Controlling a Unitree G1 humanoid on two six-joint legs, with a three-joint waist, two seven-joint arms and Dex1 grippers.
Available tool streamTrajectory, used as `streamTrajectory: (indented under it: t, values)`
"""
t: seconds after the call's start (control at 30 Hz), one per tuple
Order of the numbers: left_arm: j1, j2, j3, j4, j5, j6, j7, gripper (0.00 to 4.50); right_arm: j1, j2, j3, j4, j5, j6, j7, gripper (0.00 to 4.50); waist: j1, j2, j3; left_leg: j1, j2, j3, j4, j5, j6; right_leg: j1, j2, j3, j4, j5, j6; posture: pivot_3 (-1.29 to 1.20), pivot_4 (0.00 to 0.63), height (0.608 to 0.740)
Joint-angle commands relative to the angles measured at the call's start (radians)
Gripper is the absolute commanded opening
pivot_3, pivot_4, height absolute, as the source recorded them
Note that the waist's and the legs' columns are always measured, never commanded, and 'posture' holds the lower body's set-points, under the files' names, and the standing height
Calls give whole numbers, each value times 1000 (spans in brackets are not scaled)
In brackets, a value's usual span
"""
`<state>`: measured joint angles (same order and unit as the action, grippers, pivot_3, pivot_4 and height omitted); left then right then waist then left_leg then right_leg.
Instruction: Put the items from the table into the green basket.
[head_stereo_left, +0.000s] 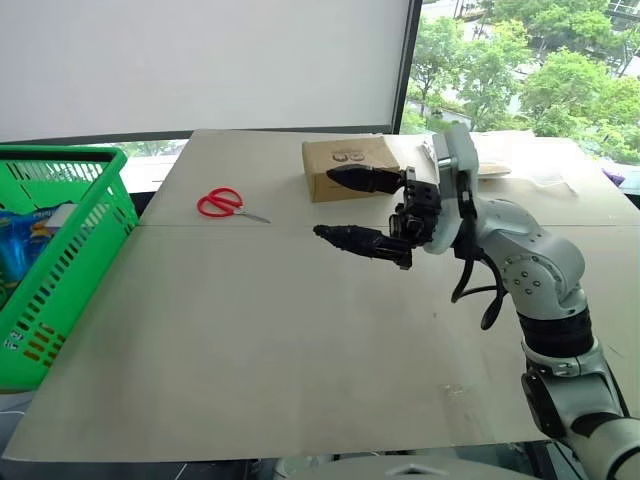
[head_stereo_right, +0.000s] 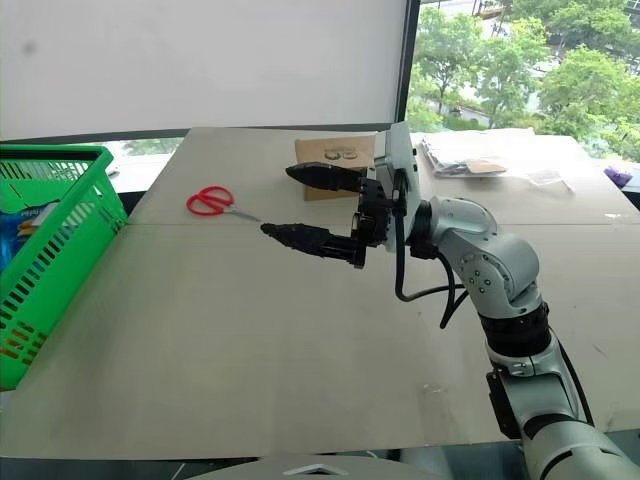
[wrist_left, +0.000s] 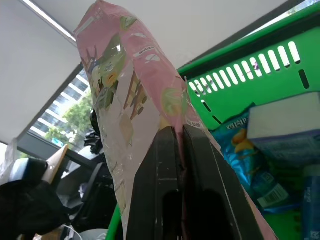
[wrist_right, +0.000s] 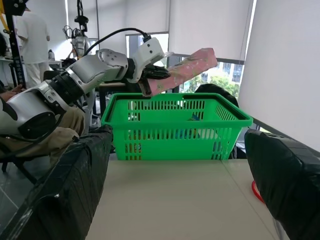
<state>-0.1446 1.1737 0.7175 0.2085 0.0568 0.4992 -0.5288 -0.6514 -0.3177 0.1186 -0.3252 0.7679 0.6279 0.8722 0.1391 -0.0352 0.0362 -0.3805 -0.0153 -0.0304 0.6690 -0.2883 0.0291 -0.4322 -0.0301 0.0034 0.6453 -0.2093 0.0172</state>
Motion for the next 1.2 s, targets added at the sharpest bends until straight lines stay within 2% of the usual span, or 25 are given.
streamTrajectory:
  t: [0.03,0.1,0.2,0.3,0.33,0.43,0.6,0.67,0.77,0.83,0.93,1.03,1.13,1.2]
  values:
    - [-2,19,5,-33,-2,-13,2,94,-16,5,-19,-15,5,-8,-13,4500,-4,0,0,0,0,0,0,0,0,0,0,0,0,0,0,225,0,740]
    - [2,27,-4,-20,7,-23,10,94,-8,4,-16,-17,-1,-9,-18,4500,-8,0,0,0,0,0,0,1,1,0,0,0,0,0,0,208,0,740]
    - [11,36,-17,-8,5,-14,-7,1047,1,3,-14,-22,-4,-5,-22,4500,-16,0,0,0,0,0,0,2,3,0,1,0,0,0,0,208,0,740]
    - [12,35,-14,-4,9,-14,3,2491,4,-1,-16,-25,-4,1,-25,4500,-20,1,0,0,0,0,0,2,3,0,1,0,1,0,0,203,0,740]
    - [11,35,-15,-2,10,-16,6,3144,4,-2,-16,-25,-5,2,-26,4500,-20,1,0,1,0,0,0,2,3,0,1,1,1,0,0,203,0,740]
    - [10,32,-20,0,7,-21,7,4439,1,-3,-16,-24,-6,4,-28,4500,-20,1,0,1,0,0,0,2,2,0,1,0,1,0,0,202,0,740]
    - [-55,-10,-37,-30,-66,-63,-18,4439,4,-8,-13,-23,-8,9,-31,4500,-17,1,0,1,0,0,0,2,2,0,1,0,1,0,0,202,0,740]
    - [-98,-93,-40,-132,-219,-52,-113,4439,13,-12,-19,-18,-10,10,-34,4500,-15,1,0,1,0,0,0,2,2,0,1,0,1,0,0,202,0,740]
    - [-15,-215,-76,-313,-377,-34,-249,4439,61,-17,-51,23,-16,5,-52,4500,-13,3,-7,0,-2,0,0,2,2,1,-3,0,1,0,0,208,0,740]
    - [36,-281,-99,-404,-432,-5,-262,4439,100,-51,-42,51,-71,-32,-30,4500,-18,1,-9,0,-2,1,0,2,3,1,-3,1,1,0,0,208,0,740]
    - [103,-442,-185,-530,-524,60,-217,4439,189,-99,-28,143,-203,-145,-34,4500,-20,-1,-11,1,-2,3,0,2,4,1,-3,3,1,0,0,189,0,740]
    - [207,-563,-358,-579,-461,35,-170,4439,288,-142,-28,278,-353,-311,-49,4500,-20,5,-14,2,-1,3,0,2,3,0,-1,3,3,0,-1,159,0,740]
    - [247,-631,-417,-577,-460,1,-152,4439,347,-149,-41,370,-425,-415,-66,4500,-20,9,-14,3,-1,5,0,2,4,0,-1,6,3,0,-1,144,0,740]
    - [274,-651,-474,-545,-406,-53,-143,4439,395,-158,-46,415,-478,-468,-95,4500,-20,10,-14,3,0,5,2,2,4,0,1,6,4,0,-1,130,0,740]
